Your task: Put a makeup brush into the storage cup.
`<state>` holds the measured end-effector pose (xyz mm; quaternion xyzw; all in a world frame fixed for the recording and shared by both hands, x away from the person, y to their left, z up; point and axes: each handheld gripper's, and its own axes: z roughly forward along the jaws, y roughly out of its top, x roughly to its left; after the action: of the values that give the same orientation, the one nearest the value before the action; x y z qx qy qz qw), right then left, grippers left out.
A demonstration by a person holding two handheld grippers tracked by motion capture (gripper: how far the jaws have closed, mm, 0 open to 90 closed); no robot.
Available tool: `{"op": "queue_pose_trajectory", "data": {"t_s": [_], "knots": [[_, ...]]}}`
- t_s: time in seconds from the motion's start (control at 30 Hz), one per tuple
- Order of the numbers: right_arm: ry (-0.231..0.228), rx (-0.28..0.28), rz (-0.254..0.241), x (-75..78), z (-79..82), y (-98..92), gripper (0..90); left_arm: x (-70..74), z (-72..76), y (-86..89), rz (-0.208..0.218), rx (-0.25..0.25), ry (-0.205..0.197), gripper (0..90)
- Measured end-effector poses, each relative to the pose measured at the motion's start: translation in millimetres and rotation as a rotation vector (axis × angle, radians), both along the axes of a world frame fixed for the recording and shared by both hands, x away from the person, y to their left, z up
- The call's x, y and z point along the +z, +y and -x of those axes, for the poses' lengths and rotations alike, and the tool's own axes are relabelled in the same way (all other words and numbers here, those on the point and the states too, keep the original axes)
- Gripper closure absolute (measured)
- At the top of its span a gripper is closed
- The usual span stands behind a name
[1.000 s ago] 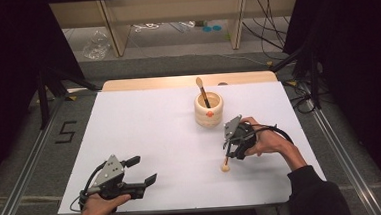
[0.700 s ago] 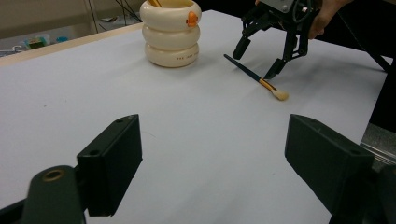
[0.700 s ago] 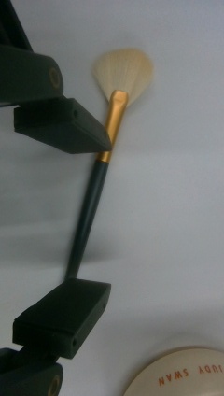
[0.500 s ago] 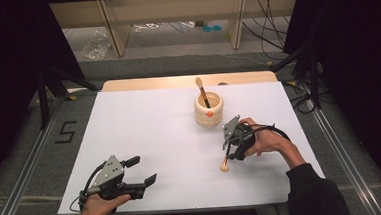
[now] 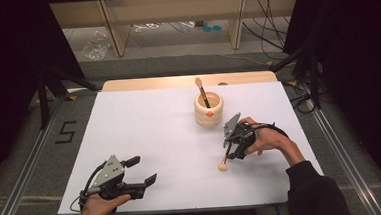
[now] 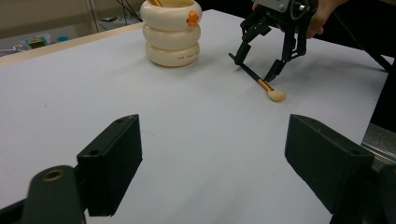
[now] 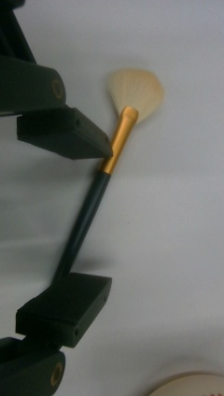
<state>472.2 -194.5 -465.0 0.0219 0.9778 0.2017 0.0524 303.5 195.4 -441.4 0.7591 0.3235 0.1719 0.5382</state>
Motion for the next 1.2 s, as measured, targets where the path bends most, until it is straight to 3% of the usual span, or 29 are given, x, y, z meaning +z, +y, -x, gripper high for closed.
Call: {"op": "queue_pose_trajectory", "data": {"t_s": [0.2,0.3,0.5,0.63,0.77,0.87,0.93,1.13,1.2], "knots": [[0.057,-0.054,-0.020,-0.5,0.0,-0.7,39.3,1.3,0.0,1.5,-0.017,0.000,-0.006,18.6],[0.051,-0.025,0.011,1.5,-2.3,-2.1,45.8,1.2,0.4,1.2,-0.009,0.006,0.001,18.6],[0.059,-0.045,0.028,3.8,-1.8,-3.7,57.6,1.2,0.6,1.0,-0.010,0.004,0.001,18.6],[0.042,-0.043,0.099,7.9,0.4,-0.7,64.1,1.2,0.4,1.2,-0.011,0.005,0.000,18.6],[0.046,-0.028,0.135,9.4,3.0,2.4,67.5,1.2,0.7,0.9,-0.008,0.007,0.001,18.6],[0.059,-0.047,0.142,9.6,6.9,5.1,70.8,1.2,0.6,1.3,-0.009,0.006,-0.001,18.6],[0.049,-0.015,0.162,10.3,5.5,5.3,72.5,1.4,0.8,1.4,-0.008,0.009,-0.001,18.6],[0.066,-0.025,0.182,10.9,9.2,8.5,75.1,2.2,0.1,2.4,-0.015,0.002,-0.012,18.6],[0.065,-0.017,0.192,10.9,9.3,9.6,76.0,1.4,0.1,2.1,0.004,0.006,-0.005,18.6]]}}
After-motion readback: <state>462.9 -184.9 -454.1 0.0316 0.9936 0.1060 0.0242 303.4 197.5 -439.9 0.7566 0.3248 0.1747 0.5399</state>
